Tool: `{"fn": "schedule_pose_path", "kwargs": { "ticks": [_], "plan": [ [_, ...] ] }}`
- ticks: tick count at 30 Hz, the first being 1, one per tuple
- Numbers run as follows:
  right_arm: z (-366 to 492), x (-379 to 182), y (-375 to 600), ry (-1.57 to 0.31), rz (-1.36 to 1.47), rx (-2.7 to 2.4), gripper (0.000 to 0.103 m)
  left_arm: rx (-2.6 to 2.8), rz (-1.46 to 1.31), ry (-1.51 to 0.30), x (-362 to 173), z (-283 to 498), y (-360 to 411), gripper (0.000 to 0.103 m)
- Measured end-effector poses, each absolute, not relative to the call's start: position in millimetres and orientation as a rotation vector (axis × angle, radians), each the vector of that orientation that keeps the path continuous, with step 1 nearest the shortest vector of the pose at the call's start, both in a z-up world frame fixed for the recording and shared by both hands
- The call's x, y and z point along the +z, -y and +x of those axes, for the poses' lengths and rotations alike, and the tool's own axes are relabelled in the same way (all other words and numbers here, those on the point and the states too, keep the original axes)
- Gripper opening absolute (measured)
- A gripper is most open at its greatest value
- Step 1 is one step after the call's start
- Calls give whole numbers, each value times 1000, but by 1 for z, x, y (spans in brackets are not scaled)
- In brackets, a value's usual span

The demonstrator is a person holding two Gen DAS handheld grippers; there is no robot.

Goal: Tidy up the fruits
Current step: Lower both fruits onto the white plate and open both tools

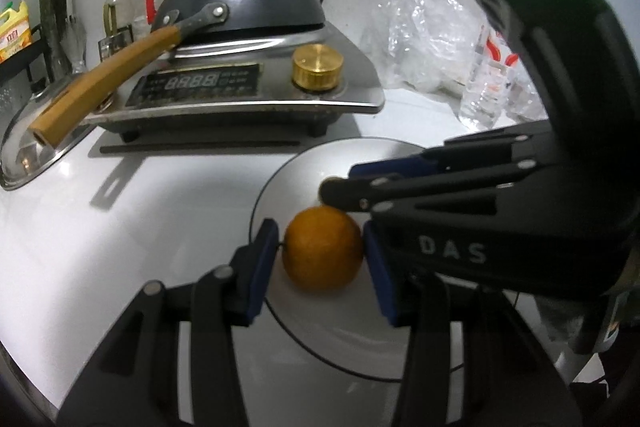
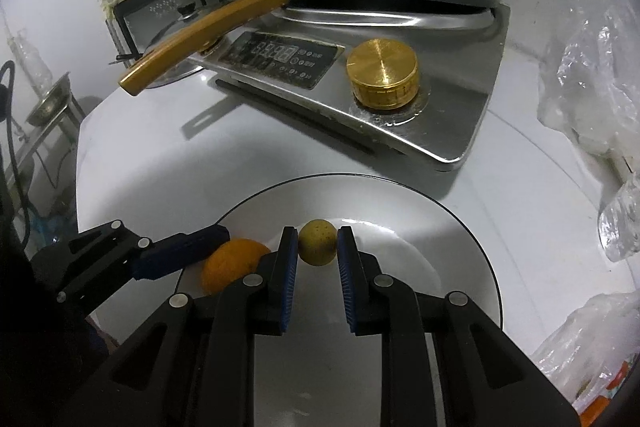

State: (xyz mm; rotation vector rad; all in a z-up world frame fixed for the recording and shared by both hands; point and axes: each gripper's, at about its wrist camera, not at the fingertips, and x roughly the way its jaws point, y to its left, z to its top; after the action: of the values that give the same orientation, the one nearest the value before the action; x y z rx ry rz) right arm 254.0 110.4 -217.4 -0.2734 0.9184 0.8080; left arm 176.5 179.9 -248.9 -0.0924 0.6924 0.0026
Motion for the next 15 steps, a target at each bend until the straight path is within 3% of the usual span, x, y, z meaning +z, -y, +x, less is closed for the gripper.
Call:
{"fn": "schedule_pose_path", "kwargs": {
  "ticks": [15],
  "plan": [
    [254,-212,-108,-928,-263,796,23,0,-107,-682,-245,171,-179,49]
  ]
}}
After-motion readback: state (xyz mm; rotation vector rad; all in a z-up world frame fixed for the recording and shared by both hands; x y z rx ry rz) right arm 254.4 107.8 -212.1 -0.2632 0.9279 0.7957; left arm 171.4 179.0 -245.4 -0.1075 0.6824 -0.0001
